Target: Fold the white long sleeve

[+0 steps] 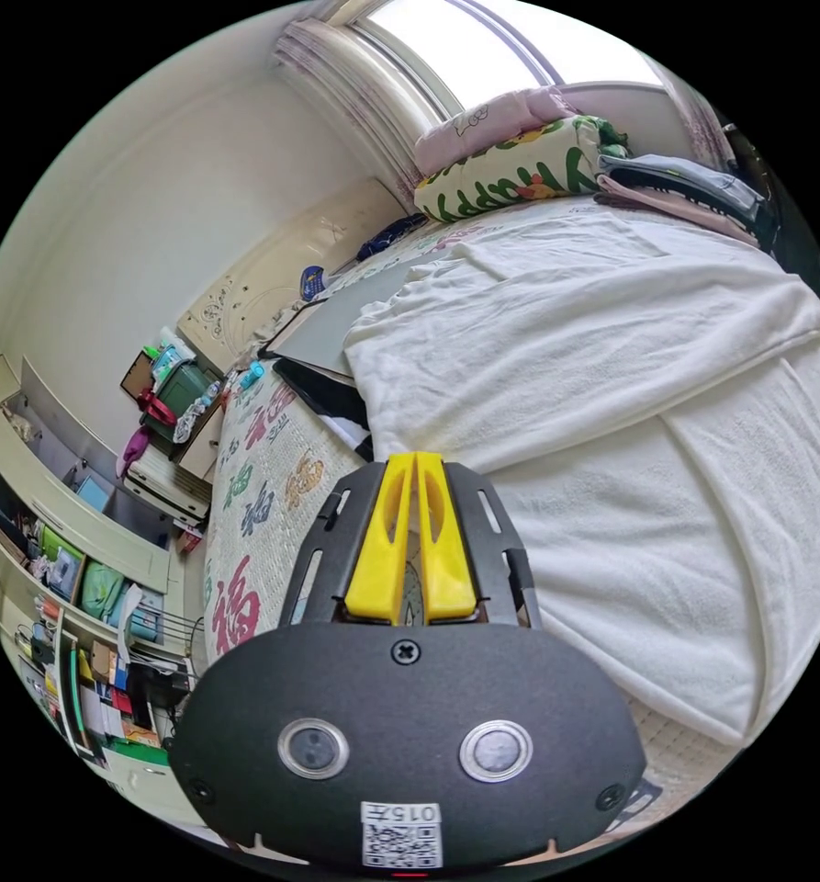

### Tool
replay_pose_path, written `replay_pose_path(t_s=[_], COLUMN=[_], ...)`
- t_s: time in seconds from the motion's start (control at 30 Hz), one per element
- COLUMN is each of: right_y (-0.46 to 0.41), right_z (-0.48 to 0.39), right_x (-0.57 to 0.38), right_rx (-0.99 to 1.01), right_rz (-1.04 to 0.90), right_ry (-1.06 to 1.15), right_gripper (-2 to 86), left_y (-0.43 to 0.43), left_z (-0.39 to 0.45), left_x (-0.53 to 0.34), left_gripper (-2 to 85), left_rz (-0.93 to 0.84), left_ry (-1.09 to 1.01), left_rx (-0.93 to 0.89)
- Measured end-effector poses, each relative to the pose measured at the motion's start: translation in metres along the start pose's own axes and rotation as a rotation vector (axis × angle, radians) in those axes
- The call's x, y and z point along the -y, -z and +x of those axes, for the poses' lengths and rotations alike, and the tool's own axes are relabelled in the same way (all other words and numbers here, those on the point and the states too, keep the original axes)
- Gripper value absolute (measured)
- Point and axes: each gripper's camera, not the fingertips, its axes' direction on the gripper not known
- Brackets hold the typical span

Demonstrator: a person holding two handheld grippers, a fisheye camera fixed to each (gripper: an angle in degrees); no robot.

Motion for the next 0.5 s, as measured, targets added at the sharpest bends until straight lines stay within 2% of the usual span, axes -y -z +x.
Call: replay_pose_path(t_s=[0.07,0.17,0.3,0.5], right_y=[-0.034,-0.060,-0.061,-0.088], right_z=[-0.015,-0.014,-0.002,0.027], right_x=[0.003,-0.002,-0.013,-0.024], right_rx=[-0.087,-0.237,-0.222,-0.176], right_rz=[-0.098,-0.132,-0.115,-0.187], right_ry=[0.087,0.113,0.125,0.163], right_gripper=[10.3,5.7,2.9,2.4], left_y=[0.000,-0.001,-0.002,-0.005], left_z=[0.002,0.002,0.004,-0.003], left_x=[-0.001,-0.003,-0.005,-0.010], left_gripper=[-0.3,-0.3,-0.2,-0.2], left_rz=[0.000,0.002,0.003,-0.003], left_ry=[-0.003,-0.003,-0.006,0.004], left_rx=[0.005,0.009,0.015,-0.006])
